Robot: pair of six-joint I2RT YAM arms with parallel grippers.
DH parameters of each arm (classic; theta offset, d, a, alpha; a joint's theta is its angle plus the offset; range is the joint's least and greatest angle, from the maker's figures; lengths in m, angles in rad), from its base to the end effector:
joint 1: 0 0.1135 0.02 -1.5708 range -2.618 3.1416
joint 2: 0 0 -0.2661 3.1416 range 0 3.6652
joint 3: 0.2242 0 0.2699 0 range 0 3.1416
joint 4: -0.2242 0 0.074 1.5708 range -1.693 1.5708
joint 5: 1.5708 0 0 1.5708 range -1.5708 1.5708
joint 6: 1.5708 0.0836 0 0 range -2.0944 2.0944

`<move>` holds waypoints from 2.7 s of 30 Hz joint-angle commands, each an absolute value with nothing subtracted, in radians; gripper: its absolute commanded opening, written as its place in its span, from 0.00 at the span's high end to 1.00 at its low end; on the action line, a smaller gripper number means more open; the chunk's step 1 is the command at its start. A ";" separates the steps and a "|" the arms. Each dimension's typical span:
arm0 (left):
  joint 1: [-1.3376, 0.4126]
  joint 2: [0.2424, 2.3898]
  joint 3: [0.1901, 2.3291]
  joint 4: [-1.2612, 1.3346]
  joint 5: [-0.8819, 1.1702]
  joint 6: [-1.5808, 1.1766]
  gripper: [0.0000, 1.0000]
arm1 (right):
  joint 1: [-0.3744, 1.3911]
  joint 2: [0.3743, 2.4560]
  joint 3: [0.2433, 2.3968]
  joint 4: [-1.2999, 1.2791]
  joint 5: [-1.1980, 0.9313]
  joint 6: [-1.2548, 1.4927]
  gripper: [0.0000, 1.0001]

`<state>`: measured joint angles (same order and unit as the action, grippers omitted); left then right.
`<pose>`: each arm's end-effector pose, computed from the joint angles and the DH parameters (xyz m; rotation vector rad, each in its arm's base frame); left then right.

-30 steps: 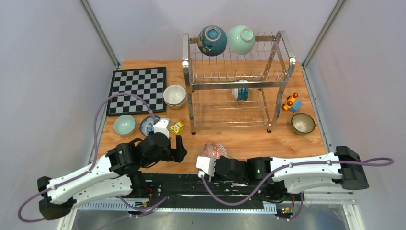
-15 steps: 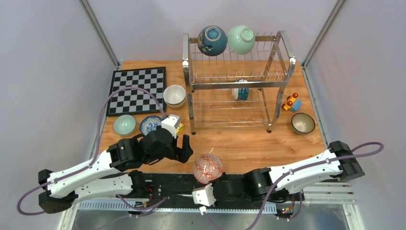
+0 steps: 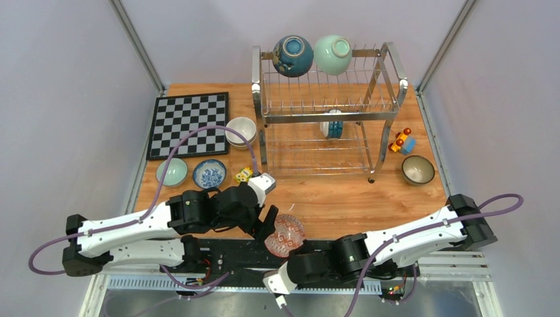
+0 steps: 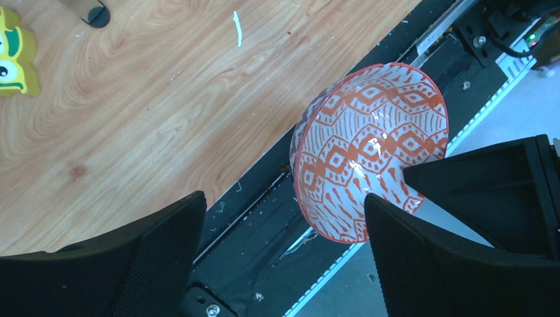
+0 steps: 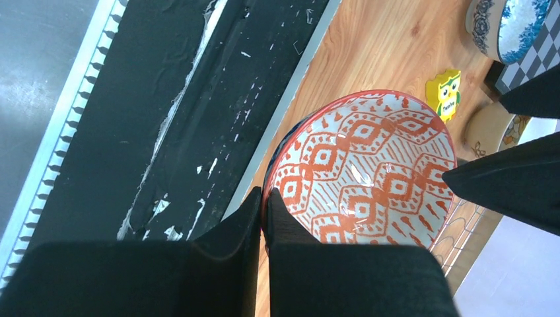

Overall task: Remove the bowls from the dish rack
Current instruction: Place the bowl with the bowl.

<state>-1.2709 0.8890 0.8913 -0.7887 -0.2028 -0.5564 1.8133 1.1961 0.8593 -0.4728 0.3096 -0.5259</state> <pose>0.0827 -0.2104 0.2704 0.7548 2.3148 -0.6455 -0.0465 0.2942 0.2196 -2.0998 1.0497 0.2702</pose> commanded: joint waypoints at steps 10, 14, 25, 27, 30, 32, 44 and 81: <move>-1.318 1.014 0.893 -0.778 -0.236 -0.566 0.24 | 1.830 1.223 0.919 -0.506 0.293 -0.597 1.00; -1.327 1.051 0.884 -0.757 -0.249 -0.574 0.31 | 1.830 1.230 0.924 -0.495 0.290 -0.600 1.00; -1.334 1.098 0.891 -0.762 -0.271 -0.592 0.51 | 1.830 1.243 0.922 -0.471 0.288 -0.599 1.00; -1.336 1.100 0.890 -0.761 -0.271 -0.595 0.54 | 1.830 1.243 0.920 -0.468 0.288 -0.599 1.00; -1.338 1.102 0.891 -0.759 -0.274 -0.600 0.60 | 1.830 1.242 0.918 -0.467 0.291 -0.599 1.00; -1.339 1.103 0.891 -0.760 -0.276 -0.603 0.63 | 1.830 1.243 0.917 -0.466 0.292 -0.599 1.00; -1.345 1.116 0.890 -0.750 -0.267 -0.607 0.85 | 1.830 1.255 0.918 -0.463 0.296 -0.593 1.00; -1.344 0.862 0.705 -0.711 -0.628 -1.140 1.00 | 1.457 0.995 0.875 -0.413 0.518 0.749 0.27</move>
<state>-1.3380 0.8906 0.7128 -0.7639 -0.5728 -1.0031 1.5047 0.9413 0.8768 -0.3668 0.5850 0.5377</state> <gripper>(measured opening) 0.027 0.748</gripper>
